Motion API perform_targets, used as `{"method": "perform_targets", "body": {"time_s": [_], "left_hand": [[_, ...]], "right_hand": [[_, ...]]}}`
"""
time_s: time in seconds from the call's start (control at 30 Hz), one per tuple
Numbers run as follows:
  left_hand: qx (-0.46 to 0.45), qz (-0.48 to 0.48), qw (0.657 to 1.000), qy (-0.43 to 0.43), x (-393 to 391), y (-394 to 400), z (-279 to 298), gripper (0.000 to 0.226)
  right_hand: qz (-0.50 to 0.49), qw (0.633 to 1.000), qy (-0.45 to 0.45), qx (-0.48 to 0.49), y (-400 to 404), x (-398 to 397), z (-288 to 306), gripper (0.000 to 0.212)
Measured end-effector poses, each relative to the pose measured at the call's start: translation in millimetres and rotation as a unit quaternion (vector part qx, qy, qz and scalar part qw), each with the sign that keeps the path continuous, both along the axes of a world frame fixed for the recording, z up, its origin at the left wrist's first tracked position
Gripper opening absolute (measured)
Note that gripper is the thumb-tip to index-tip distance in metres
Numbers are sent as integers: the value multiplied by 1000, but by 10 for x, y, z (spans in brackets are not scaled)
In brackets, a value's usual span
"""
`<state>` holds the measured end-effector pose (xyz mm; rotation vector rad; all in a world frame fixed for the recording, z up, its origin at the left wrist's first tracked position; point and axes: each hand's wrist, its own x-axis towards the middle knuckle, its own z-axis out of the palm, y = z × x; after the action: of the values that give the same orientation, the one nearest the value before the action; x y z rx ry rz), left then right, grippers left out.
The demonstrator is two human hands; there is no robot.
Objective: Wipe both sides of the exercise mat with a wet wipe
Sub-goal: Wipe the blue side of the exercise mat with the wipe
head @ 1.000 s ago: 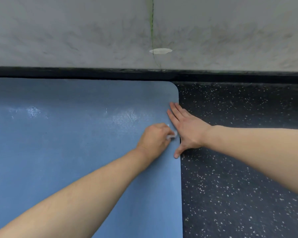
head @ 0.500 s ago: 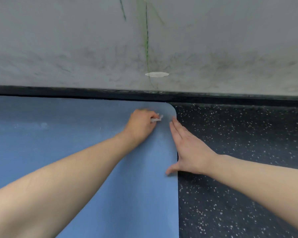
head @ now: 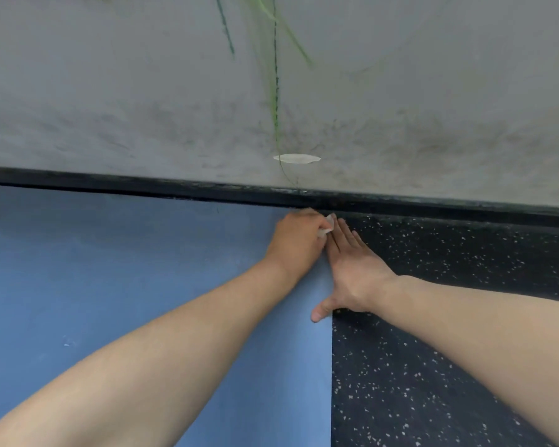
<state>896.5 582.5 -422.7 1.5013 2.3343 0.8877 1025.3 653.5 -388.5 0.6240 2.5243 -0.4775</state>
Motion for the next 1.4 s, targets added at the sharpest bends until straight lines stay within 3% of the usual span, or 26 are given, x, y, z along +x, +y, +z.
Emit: {"method": "perform_targets", "body": {"time_s": [0.07, 0.13, 0.2, 0.37, 0.43, 0.5, 0.53, 0.57, 0.63, 0.7, 0.83, 0.87, 0.97, 1.0, 1.03, 1.13, 1.17, 1.23, 1.3, 1.33, 1.4], "left_hand": [[5, -31, 999, -5, -124, -29, 44, 19], [20, 10, 1000, 16, -314, -36, 31, 34], [10, 62, 998, 21, -258, -90, 16, 27], [-37, -71, 996, 24, -35, -371, 7, 11], [-6, 16, 998, 63, -349, -481, -5, 26], [23, 146, 988, 43, -516, -633, -13, 25], [20, 154, 987, 45, -459, -696, -19, 23], [8, 103, 993, 56, -322, -720, -51, 20], [-38, -98, 994, 42, 56, -798, -51, 8], [-49, -174, 983, 35, 36, -887, -37, 8], [12, 117, 993, 16, -370, -1040, -3, 11], [-1, 121, 993, 13, -301, -1070, -1, 11], [-71, -113, 991, 23, 117, -1125, 16, 10], [-79, -140, 987, 22, 88, -1172, 27, 9], [-79, -102, 991, 23, -41, -1203, 38, 9], [-53, 181, 982, 20, -417, -1366, 46, 14], [-51, 202, 978, 12, -394, -1417, 30, 16], [-77, 61, 995, 7, -115, -1404, 54, 13], [-101, -94, 990, -5, 111, -1453, 29, 11], [-93, -99, 991, -1, 44, -1495, 33, 10], [-40, 23, 998, 35, -298, -1594, 4, 11]], "right_hand": [[-2, 1000, -4, -4, -1, -6, 5, 175], [-1, 1000, -12, 1, 0, -15, 22, 174], [3, 1000, -19, 0, -1, -18, 40, 174], [5, 1000, -27, -3, -7, -8, 70, 172], [1, 1000, -31, -1, -20, -18, 79, 173], [0, 999, -37, -1, -33, -29, 94, 174], [-1, 999, -39, 2, -37, -33, 99, 174], [-1, 999, -42, 2, -43, -35, 109, 174], [-5, 999, -45, -3, -54, -33, 129, 175], [-8, 999, -49, -3, -61, -33, 150, 175], [-7, 998, -56, 1, -92, -47, 177, 174], [-8, 998, -58, 1, -93, -51, 178, 174], [-8, 998, -63, -1, -99, -53, 191, 174], [-10, 998, -64, 0, -103, -51, 196, 175], [-12, 998, -66, 0, -107, -52, 199, 175], [-19, 998, -68, 0, -124, -56, 197, 176], [-20, 998, -68, 1, -130, -58, 201, 176], [-23, 997, -68, 3, -145, -70, 213, 176], [-27, 997, -71, 5, -171, -79, 226, 175], [-29, 997, -72, 6, -178, -86, 226, 175], [-33, 997, -76, 1, -177, -101, 221, 175]]}}
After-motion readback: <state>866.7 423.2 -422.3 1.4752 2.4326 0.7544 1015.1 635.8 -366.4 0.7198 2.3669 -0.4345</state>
